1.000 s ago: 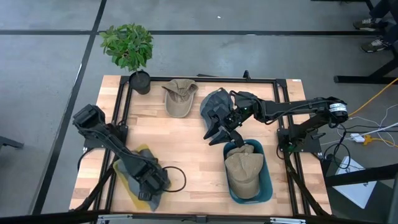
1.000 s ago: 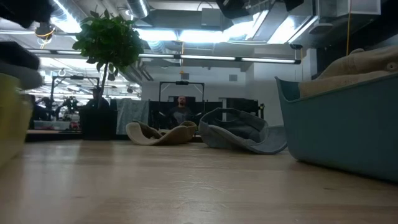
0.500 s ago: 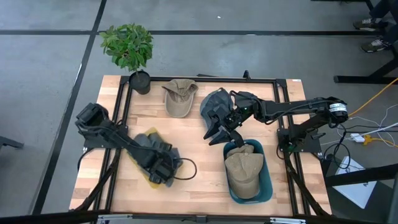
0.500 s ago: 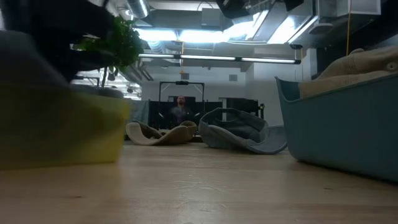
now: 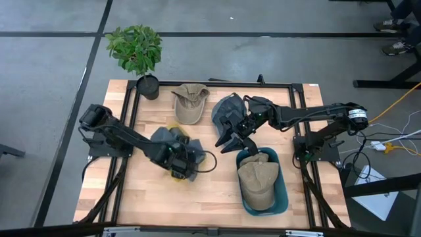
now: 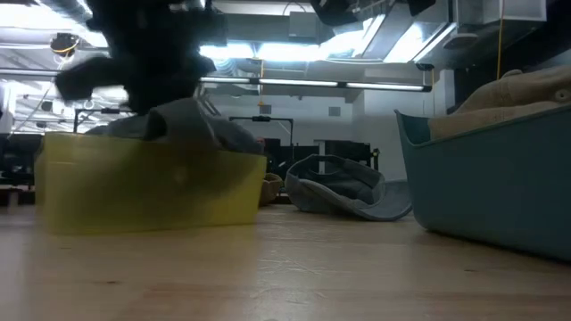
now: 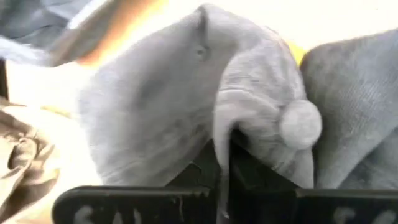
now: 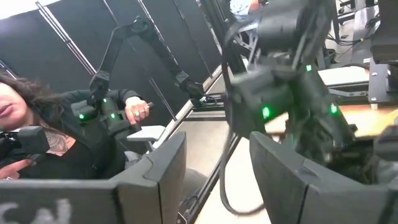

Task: Pick & Place hat
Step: Put the left gray cap into the yellow bin

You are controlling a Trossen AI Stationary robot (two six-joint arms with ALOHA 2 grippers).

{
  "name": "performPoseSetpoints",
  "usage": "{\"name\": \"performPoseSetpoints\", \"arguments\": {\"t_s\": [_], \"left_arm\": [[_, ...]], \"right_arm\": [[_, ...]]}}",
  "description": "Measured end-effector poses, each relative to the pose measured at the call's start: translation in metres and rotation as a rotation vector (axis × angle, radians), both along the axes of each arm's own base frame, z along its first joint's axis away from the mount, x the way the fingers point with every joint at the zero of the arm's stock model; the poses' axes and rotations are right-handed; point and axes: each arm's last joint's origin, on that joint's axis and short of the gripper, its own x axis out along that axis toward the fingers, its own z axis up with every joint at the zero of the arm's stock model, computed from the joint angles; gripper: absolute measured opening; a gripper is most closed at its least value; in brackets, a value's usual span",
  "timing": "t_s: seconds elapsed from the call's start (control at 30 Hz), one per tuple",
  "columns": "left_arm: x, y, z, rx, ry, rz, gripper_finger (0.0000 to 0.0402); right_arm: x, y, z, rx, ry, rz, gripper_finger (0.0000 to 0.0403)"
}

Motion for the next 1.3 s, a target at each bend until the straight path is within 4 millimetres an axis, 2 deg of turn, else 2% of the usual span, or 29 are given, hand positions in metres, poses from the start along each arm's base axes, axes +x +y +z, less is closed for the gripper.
{"name": "performPoseSetpoints", "arguments": {"t_s": [0.13,0.33,0.57,0.7,1.03,1.13,1.3], "left_arm": [[-0.013,0.000,0.032,-0.060,-0.136,0.056,0.0003],[-0.046,-0.003,0.078,-0.198,-0.371,0.196,0.0003],[-0.083,-0.017,0.112,-0.313,-0.623,0.282,0.0003],[-0.099,-0.021,0.125,-0.289,-0.761,0.304,0.0003],[-0.115,-0.020,0.140,-0.151,-0.965,0.355,0.0003],[-0.114,-0.020,0.144,-0.108,-1.005,0.363,0.0003],[-0.111,-0.022,0.152,-0.047,-1.056,0.365,0.0003]], "right_arm": [[0.000,-0.001,0.000,-0.010,-0.006,-0.015,0.0174],[0.001,-0.002,-0.003,-0.060,-0.003,-0.080,0.0174],[0.000,-0.010,-0.031,-0.258,0.230,-0.359,0.0174],[0.005,-0.003,-0.049,-0.332,0.322,-0.411,0.0174],[0.026,0.027,-0.101,-0.529,0.434,-0.279,0.0174],[0.029,0.034,-0.109,-0.589,0.448,-0.254,0.0174],[0.045,0.045,-0.106,-0.702,0.502,-0.260,0.0174]]}}
